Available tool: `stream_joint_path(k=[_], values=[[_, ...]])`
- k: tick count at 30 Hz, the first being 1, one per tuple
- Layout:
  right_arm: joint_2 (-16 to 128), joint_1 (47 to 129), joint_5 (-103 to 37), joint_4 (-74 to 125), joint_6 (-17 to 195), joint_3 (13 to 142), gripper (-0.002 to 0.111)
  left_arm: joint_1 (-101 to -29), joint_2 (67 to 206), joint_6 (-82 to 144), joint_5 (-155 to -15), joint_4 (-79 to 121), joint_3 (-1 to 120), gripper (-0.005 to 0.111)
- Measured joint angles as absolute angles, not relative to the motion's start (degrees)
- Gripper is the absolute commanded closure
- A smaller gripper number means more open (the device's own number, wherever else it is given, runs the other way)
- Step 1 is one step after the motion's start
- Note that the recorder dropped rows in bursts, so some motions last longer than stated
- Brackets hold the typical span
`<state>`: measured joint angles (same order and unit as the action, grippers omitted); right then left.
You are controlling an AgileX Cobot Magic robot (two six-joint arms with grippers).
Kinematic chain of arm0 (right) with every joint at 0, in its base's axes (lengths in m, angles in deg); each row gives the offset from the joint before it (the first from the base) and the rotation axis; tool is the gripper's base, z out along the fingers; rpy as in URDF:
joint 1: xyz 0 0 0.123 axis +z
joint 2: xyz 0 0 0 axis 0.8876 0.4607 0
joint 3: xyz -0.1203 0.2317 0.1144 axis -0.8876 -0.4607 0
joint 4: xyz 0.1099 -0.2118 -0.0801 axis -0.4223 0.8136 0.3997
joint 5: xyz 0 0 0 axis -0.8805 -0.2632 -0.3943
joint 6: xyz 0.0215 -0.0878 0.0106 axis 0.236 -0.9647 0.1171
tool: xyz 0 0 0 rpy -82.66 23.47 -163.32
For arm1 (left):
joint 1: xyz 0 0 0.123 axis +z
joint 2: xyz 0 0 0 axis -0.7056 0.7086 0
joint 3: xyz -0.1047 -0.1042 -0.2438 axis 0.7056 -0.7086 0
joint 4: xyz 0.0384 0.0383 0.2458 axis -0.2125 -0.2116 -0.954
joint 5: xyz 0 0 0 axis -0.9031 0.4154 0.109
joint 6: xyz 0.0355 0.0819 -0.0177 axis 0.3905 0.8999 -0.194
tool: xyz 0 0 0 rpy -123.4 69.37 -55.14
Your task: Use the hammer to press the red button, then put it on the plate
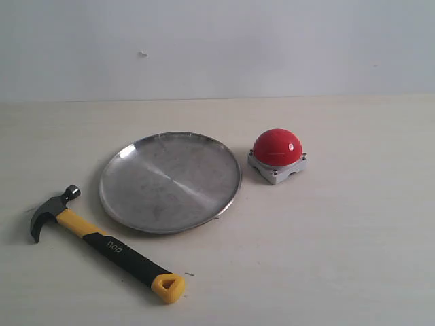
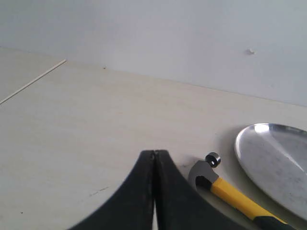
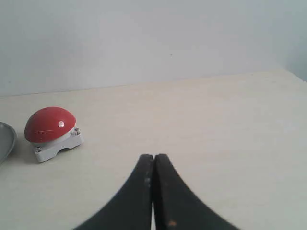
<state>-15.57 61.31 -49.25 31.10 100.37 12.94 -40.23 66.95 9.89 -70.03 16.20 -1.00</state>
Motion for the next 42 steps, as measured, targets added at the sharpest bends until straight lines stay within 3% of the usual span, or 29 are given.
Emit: stream_joint_path(k=[19, 32, 42], values=[[-15.57, 61.31, -49.13, 31.10, 100.37, 12.94, 0.108, -40.23, 66.95, 9.89, -70.03, 16.20, -1.00, 0.107], [-15.57, 61.31, -34.48, 31.10, 100.37, 12.94, 0.108, -40.23, 66.95, 9.89, -70.03, 16.20, -1.00, 0.107], [-15.57, 61.31, -42.91, 26.37, 105.51, 12.94, 0.108, -40.23, 66.95, 9.89, -70.03, 16.20, -1.00, 0.107]])
